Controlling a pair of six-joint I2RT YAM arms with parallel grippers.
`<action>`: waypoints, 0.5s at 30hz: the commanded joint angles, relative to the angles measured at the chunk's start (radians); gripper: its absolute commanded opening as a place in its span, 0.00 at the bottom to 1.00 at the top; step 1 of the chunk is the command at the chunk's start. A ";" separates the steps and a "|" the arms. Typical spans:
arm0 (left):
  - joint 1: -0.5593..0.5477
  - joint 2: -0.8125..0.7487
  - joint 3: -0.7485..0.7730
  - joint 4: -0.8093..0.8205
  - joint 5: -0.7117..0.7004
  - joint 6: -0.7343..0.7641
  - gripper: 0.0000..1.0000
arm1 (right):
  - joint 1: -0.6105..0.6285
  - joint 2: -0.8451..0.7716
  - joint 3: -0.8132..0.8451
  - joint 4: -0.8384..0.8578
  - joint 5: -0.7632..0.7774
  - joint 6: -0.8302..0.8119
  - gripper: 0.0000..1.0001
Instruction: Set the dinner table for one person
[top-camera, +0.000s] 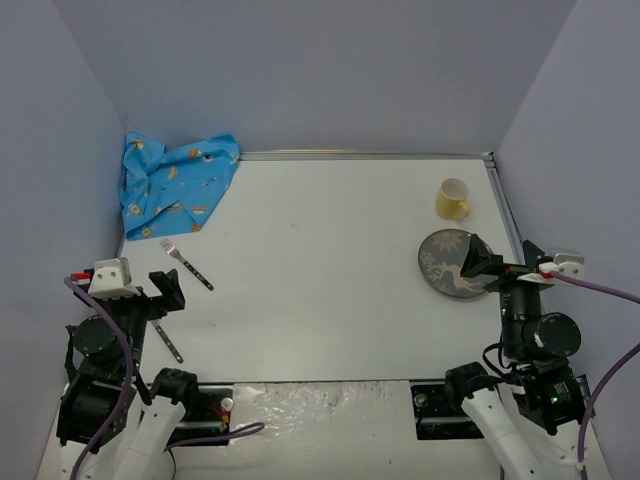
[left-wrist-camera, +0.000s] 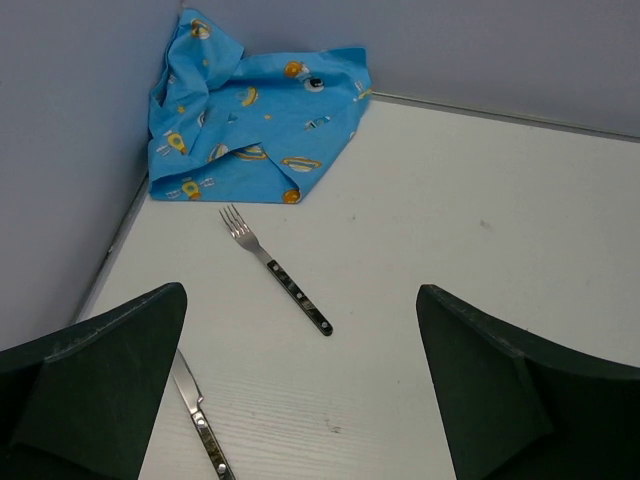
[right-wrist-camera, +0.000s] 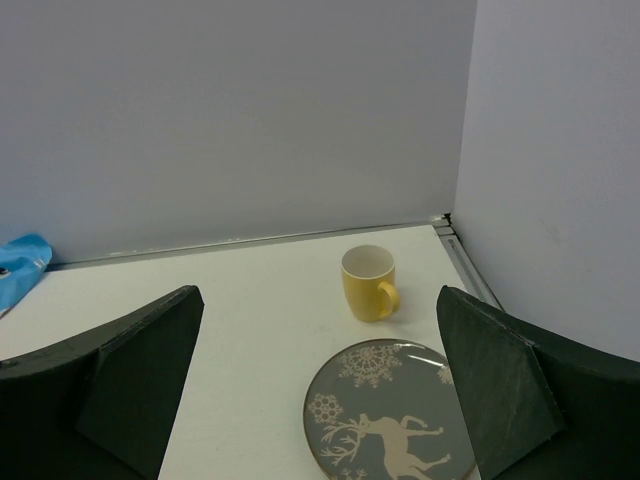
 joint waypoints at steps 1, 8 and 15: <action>0.000 0.072 0.005 0.062 0.032 -0.012 0.97 | 0.008 -0.007 0.034 0.061 -0.039 0.019 1.00; 0.000 0.155 0.028 0.060 0.056 -0.034 0.97 | 0.008 0.017 0.041 0.047 -0.048 0.122 1.00; 0.000 0.429 0.117 0.137 0.089 -0.095 0.97 | 0.007 0.068 0.014 -0.008 -0.180 0.196 1.00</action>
